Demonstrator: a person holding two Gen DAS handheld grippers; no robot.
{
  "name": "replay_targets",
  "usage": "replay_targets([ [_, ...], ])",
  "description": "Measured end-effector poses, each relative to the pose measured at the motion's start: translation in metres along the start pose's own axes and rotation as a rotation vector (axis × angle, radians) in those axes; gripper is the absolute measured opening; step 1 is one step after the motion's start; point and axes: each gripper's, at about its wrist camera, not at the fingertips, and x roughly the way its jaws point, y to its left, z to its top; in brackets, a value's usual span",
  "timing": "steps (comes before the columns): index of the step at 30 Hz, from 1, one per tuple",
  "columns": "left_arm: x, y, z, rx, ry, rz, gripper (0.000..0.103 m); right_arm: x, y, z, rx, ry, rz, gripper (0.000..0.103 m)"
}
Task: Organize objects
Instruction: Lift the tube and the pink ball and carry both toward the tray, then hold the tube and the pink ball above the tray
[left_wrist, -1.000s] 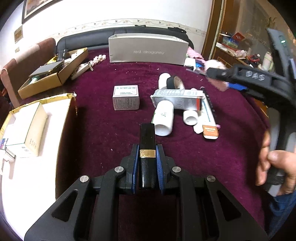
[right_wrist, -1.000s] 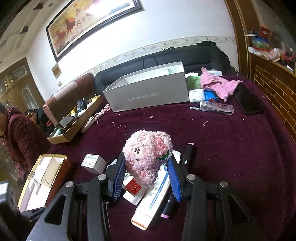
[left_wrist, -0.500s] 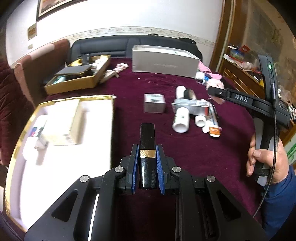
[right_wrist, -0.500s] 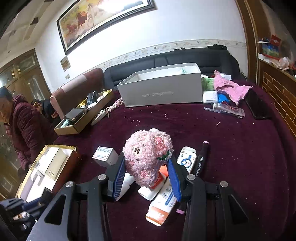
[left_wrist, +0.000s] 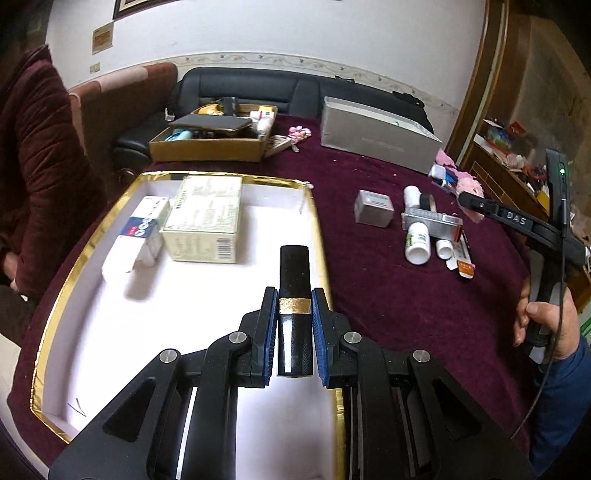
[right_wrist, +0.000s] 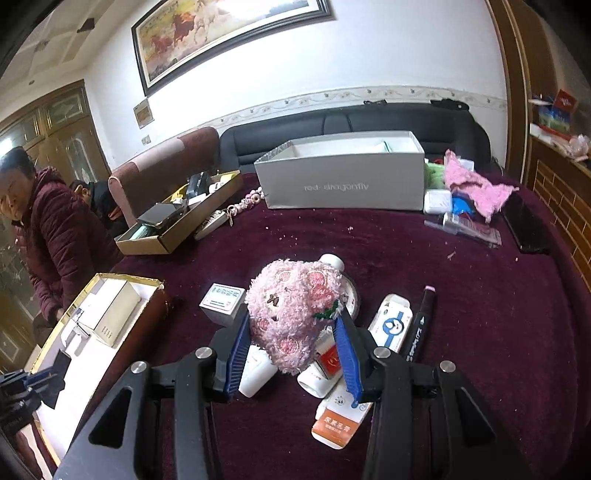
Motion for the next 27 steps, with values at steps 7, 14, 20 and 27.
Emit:
replay_targets([
  [7, -0.003, 0.026, -0.005, -0.032, -0.001, -0.017, 0.017, -0.018, 0.035, -0.011, 0.035, 0.036, 0.096, 0.045],
  [14, -0.011, 0.044, -0.011, -0.063, -0.011, -0.022, 0.017, -0.027, 0.086, -0.037, 0.023, 0.063, 0.178, 0.045],
  [20, -0.016, 0.057, -0.017, -0.074, -0.011, -0.020, 0.017, -0.027, 0.118, -0.052, 0.005, 0.091, 0.212, 0.045],
  [27, -0.016, 0.077, -0.023, -0.110, -0.008, -0.009, 0.017, -0.032, 0.156, -0.062, -0.058, 0.108, 0.235, 0.044],
])
